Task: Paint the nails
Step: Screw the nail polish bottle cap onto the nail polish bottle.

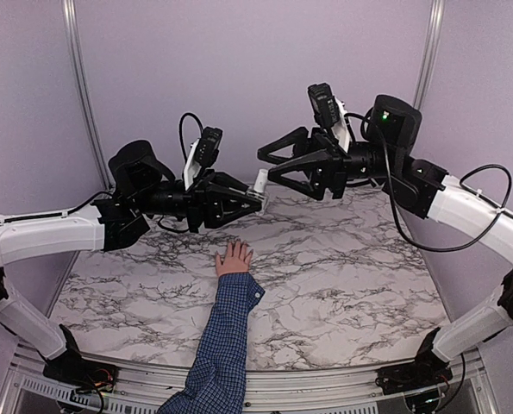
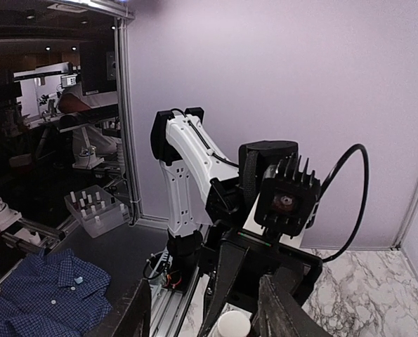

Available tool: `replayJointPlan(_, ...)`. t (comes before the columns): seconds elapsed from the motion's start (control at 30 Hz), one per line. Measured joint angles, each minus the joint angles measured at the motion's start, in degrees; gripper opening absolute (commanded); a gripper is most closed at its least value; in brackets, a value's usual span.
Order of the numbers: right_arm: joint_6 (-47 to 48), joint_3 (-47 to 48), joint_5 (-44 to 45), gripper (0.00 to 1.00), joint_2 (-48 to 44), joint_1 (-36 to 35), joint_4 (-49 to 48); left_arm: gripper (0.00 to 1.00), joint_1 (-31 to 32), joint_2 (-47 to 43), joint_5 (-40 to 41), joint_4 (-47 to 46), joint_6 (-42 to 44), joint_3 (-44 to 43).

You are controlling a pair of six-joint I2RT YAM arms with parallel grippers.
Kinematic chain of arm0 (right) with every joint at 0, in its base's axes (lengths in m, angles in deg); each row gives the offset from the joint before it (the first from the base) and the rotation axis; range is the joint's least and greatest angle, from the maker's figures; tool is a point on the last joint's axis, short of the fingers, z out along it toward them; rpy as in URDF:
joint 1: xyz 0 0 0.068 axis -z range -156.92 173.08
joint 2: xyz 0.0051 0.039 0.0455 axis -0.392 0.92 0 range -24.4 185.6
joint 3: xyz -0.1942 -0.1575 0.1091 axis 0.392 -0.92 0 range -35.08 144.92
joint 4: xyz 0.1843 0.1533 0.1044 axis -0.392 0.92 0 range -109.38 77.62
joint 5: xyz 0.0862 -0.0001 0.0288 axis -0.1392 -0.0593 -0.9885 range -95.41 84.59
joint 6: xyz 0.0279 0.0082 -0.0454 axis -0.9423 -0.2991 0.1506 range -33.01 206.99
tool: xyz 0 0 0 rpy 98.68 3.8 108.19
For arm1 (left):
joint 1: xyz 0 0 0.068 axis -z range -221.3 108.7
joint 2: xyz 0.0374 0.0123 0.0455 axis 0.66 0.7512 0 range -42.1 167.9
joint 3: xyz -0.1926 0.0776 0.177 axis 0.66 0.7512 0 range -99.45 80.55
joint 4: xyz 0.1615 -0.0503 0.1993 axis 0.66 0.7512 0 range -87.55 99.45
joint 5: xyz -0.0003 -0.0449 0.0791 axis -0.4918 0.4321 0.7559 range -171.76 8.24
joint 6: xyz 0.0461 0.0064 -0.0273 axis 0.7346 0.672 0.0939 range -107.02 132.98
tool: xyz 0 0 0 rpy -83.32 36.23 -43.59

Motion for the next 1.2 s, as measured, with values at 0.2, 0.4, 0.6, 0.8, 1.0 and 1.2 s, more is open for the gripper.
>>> replayJointPlan(0.2, -1.11, 0.0, -2.05, 0.43, 1.11, 0.0, -1.46, 0.0, 0.0, 0.0, -1.22, 0.02, -0.11, -0.04)
replayJointPlan(0.4, -1.84, 0.0, -2.64, 0.38, 1.86, 0.0, -2.08, 0.0, -0.02, 0.0, -1.22, 0.02, -0.15, -0.04)
replayJointPlan(0.6, -2.51, 0.0, -2.86, 0.27, 2.82, -0.26, -2.08, 0.0, -0.02, 0.0, -1.18, 0.02, -0.15, -0.04)
replayJointPlan(0.8, -3.43, 0.0, -2.49, 0.15, 3.45, -0.31, -2.03, 0.0, -0.11, -0.04, -0.52, 0.02, -0.04, -0.04)
replayJointPlan(1.0, -4.2, 0.0, -1.38, 0.04, 3.45, -0.28, -2.12, 0.0, -0.11, -0.28, 0.57, 0.13, 0.44, 0.09)
replayJointPlan(1.2, -4.57, 0.0, 1.7, 0.0, 3.45, -0.28, -2.05, 0.0, -0.04, -1.68, 5.11, 0.76, 2.73, 1.38)
